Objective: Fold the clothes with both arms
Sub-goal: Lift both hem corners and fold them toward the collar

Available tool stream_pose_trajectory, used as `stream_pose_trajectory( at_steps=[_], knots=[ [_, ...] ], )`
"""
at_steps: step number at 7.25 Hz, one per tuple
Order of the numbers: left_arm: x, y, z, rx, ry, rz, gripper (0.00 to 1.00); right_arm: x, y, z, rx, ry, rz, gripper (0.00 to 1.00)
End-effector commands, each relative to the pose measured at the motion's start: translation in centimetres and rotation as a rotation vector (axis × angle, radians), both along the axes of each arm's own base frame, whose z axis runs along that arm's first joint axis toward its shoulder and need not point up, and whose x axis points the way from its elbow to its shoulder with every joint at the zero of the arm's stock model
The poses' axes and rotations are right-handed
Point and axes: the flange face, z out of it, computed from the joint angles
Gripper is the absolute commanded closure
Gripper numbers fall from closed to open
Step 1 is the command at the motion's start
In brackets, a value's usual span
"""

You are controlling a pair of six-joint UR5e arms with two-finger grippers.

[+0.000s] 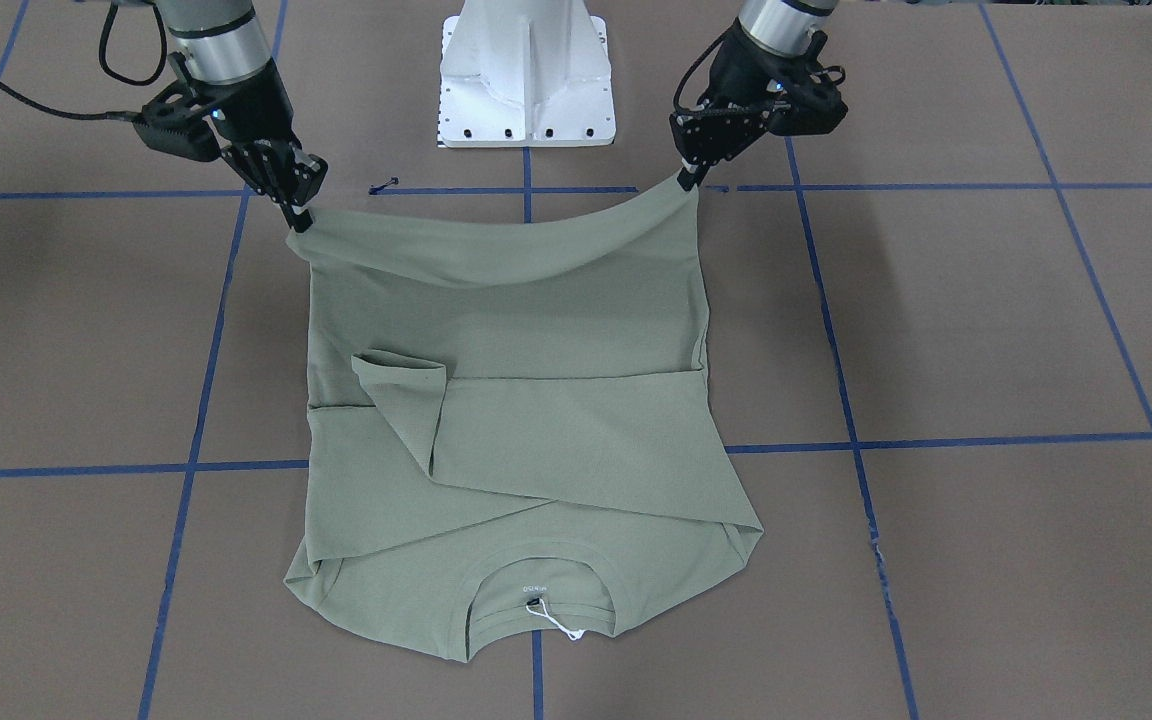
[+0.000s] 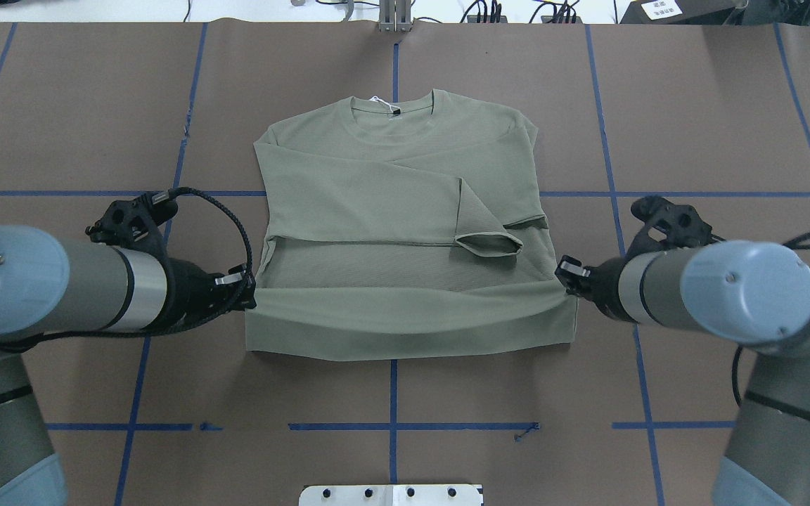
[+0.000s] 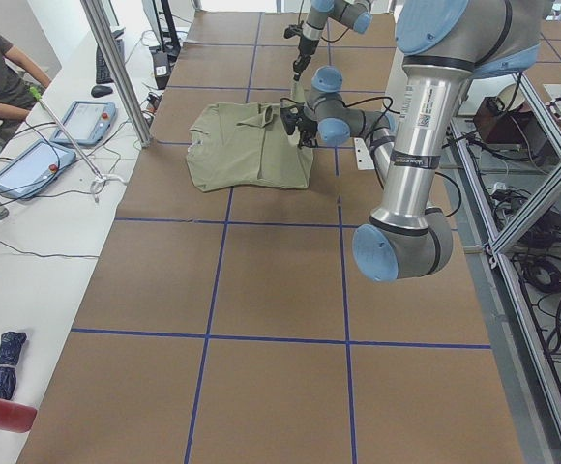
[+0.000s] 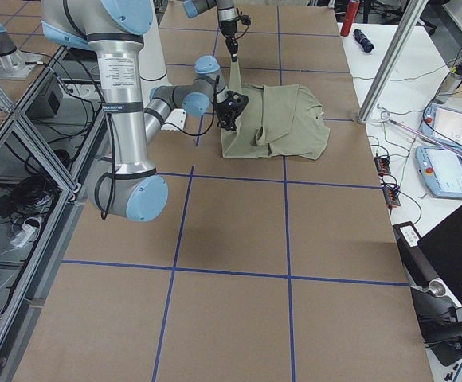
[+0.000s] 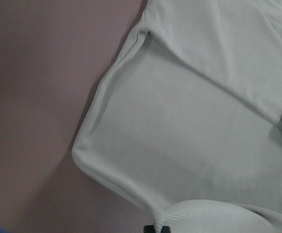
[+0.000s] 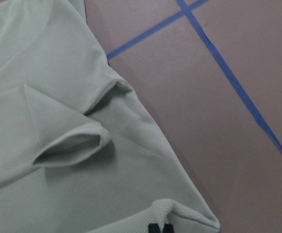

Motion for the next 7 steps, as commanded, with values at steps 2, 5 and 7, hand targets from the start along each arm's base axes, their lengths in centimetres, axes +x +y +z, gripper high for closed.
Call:
stream_pose_trajectory(
  at_steps=[2, 5, 7],
  knots=[
    [-0.2, -11.2, 2.6, 0.085, -0.131, -0.086, 1.00, 0.0, -15.0, 0.6, 0.016, 0.083, -0.009, 1.00],
    [-0.9, -14.1, 2.8, 0.115, -0.162, -0.104, 1.00, -1.4, -20.2, -0.2, -0.007, 0.096, -0.009, 1.00],
    [2.0, -17.6, 4.8, 0.130, -0.163, -0.126, 1.00, -4.7, -23.9, 1.1, -0.032, 0.133, -0.012, 1.00]
  ],
)
